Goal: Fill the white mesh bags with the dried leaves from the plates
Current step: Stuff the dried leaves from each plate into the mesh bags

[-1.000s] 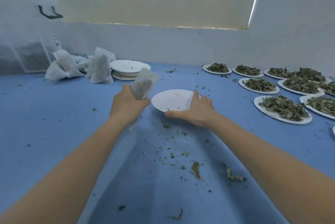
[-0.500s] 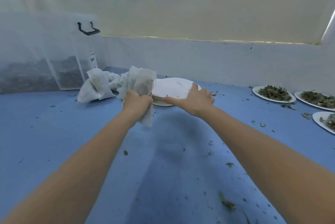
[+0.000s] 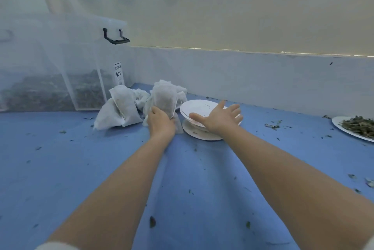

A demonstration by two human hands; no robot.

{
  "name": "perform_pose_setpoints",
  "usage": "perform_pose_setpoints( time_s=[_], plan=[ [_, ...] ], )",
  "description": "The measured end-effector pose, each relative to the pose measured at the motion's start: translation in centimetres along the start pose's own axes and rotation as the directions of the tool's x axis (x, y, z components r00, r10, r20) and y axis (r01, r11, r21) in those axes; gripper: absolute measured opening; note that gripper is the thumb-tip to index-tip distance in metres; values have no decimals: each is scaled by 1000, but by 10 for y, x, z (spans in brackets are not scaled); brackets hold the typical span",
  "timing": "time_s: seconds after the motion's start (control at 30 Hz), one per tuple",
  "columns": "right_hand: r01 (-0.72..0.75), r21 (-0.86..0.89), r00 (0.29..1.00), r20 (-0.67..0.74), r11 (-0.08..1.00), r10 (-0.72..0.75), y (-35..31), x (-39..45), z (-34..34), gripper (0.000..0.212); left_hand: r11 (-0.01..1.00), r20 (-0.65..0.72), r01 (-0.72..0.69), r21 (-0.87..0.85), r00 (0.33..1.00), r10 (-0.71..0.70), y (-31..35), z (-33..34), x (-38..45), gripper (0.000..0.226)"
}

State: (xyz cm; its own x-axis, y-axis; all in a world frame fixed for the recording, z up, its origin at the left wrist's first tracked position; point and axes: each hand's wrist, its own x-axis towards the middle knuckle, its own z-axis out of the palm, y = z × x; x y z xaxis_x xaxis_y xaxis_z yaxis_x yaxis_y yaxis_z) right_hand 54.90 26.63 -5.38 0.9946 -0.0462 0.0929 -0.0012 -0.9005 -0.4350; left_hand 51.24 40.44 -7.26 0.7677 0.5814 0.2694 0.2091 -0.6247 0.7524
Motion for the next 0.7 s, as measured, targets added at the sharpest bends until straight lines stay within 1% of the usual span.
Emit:
perform_pose_setpoints(
  time_s=[0.1, 0.13, 0.17, 0.23, 0.3, 0.33, 0.4, 0.47, 0.57, 0.7],
  plan=[
    [98, -23, 995, -30, 995, -99, 5, -17, -8, 115, 996, -19, 29, 85, 999, -27, 6, -9, -15, 75],
    [131, -26, 990, -39, 991, -132, 6, -26, -12, 111, 995, -39, 26, 98, 999, -23, 9, -14, -24, 75],
    [160, -19, 986, -51, 987, -161, 7, -37, -17, 106, 994, -64, 16, 111, 998, -9, 13, -21, -36, 72],
    [216, 22, 974, -79, 976, -214, 9, -63, -30, 94, 994, -80, -31, 109, 996, 40, 22, -33, -63, 58],
    [252, 93, 965, -94, 963, -244, 17, -95, -44, 85, 996, -9, -88, 36, 996, 88, 32, -44, -96, 49],
    [253, 135, 965, -100, 958, -241, 22, -112, -51, 81, 995, 49, -93, -32, 994, 94, 37, -48, -115, 50],
    [218, 195, 974, -101, 956, -202, 37, -145, -66, 74, 989, 182, -54, -140, 980, 80, 45, -56, -153, 57],
    [185, 213, 982, -79, 959, -172, 57, -180, -82, 68, 984, 281, -44, -174, 955, 93, 58, -65, -190, 61],
    [150, 199, 989, -35, 968, -146, 84, -219, -99, 65, 971, 339, -107, -215, 924, 177, 76, -68, -231, 58],
    [103, 199, 993, -73, 975, -90, 133, -273, -133, 53, 946, 425, -181, -267, 859, 285, 109, -65, -296, 56]
  ],
)
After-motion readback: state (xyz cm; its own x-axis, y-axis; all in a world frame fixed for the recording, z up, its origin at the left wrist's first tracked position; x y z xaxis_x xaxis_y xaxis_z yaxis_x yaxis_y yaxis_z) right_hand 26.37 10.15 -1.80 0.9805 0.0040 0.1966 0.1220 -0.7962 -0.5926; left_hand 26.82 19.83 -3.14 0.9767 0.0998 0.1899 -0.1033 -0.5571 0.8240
